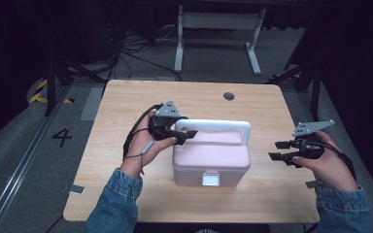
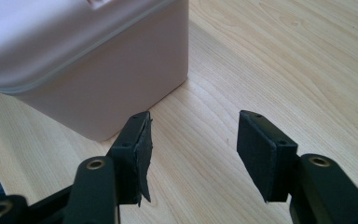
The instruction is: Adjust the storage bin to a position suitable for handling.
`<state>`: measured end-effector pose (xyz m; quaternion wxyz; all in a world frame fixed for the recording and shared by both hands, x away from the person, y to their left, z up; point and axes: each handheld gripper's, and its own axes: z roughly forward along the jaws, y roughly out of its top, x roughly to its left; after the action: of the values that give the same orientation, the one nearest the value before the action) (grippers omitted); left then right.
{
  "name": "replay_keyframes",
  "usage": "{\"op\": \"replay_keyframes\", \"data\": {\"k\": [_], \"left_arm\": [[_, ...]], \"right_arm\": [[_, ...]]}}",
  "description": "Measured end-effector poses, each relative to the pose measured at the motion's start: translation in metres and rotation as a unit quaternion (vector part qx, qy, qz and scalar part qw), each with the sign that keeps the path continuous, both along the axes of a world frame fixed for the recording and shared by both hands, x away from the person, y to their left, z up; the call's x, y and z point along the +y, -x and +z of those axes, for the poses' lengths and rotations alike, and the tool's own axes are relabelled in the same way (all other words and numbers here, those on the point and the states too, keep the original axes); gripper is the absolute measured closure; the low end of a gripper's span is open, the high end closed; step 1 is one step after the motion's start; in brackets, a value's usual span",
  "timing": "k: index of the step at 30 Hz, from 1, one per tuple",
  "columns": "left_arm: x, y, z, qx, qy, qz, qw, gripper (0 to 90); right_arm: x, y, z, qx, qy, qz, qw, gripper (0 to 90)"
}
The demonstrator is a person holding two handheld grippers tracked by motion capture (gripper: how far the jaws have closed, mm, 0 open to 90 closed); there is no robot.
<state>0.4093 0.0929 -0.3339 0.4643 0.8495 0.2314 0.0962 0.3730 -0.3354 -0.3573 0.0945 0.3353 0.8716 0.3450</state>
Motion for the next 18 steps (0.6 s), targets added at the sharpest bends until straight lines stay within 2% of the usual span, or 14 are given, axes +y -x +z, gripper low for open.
{"op": "replay_keyframes", "data": {"k": [2, 5, 8, 13, 15, 18], "left_arm": [[-0.0010, -0.0001, 0.0004, -0.007, 0.008, 0.006, 0.9999, 43.3], [-0.0018, 0.0004, 0.0004, -0.006, 0.014, 0.005, 0.9999, 51.8], [-0.0037, 0.0020, 0.0019, -0.001, 0.009, -0.001, 1.0000, 65.5], [-0.0045, 0.0035, 0.0042, 0.004, 0.004, 0.002, 1.0000, 77.7], [-0.0042, 0.0037, 0.0047, 0.011, 0.006, 0.001, 0.9999, 78.8], [-0.0045, 0.0049, 0.0061, 0.010, 0.004, -0.002, 0.9999, 79.0]], "right_arm": [[0.0001, 0.0001, -0.0001, 0.000, 0.000, 0.000, 1.0000, 46.4], [0.0003, 0.0003, -0.0003, -0.001, 0.000, 0.000, 1.0000, 46.4], [0.0003, 0.0003, -0.0004, -0.001, -0.001, 0.000, 1.0000, 46.4], [0.0008, 0.0003, -0.0005, 0.000, -0.001, -0.001, 1.0000, 46.4], [0.0011, 0.0003, -0.0005, 0.000, -0.001, 0.000, 1.0000, 46.4], [0.0012, 0.0003, -0.0002, -0.001, -0.002, 0.001, 1.0000, 46.4]]}}
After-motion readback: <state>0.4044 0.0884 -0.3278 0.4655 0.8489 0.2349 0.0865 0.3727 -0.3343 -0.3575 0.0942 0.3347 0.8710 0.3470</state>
